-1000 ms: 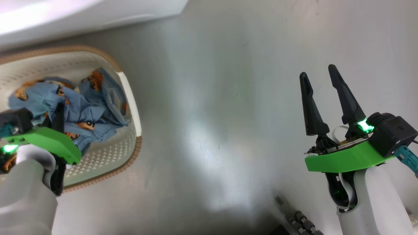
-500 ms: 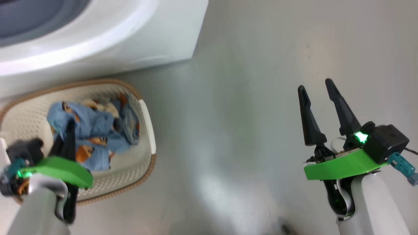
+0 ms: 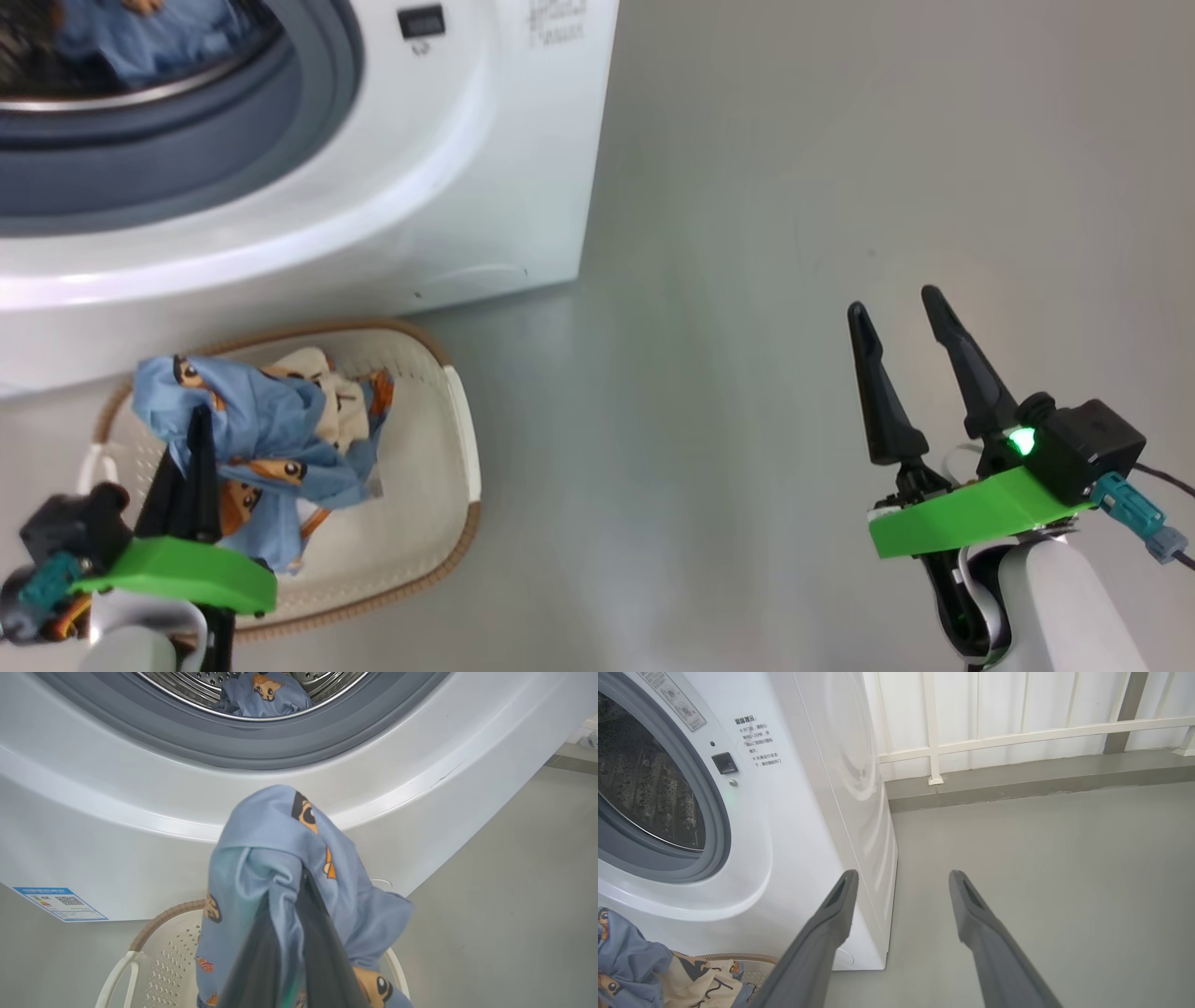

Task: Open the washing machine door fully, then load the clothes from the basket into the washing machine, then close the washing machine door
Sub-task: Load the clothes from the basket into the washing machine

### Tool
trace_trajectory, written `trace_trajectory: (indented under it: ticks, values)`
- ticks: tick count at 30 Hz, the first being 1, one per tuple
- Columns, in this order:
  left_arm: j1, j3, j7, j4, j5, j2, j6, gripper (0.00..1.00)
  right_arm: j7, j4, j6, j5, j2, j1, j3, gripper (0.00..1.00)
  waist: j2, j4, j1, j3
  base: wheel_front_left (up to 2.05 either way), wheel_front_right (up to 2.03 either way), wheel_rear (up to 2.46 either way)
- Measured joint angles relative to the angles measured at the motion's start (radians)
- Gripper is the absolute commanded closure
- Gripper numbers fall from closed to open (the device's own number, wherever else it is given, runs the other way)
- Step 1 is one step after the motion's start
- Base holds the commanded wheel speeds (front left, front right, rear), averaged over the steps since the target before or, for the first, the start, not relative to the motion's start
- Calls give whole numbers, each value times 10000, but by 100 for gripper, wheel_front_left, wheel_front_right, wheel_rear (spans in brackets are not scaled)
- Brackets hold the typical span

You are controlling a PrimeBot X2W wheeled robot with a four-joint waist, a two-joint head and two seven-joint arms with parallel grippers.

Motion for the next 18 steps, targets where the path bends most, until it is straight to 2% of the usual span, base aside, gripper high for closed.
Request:
trace_trajectory:
  ticks: [5,18]
  values:
    - [634,414,0,-882,508,-364,-27,100,0,117,0,-36,0,168,-36,0,0,89,0,-666,0,0,0]
    - [2037,1151,-2,-2719,1361,-894,-111,100,0,291,0,-387,2,1102,-274,0,0,413,0,-2170,0,0,0]
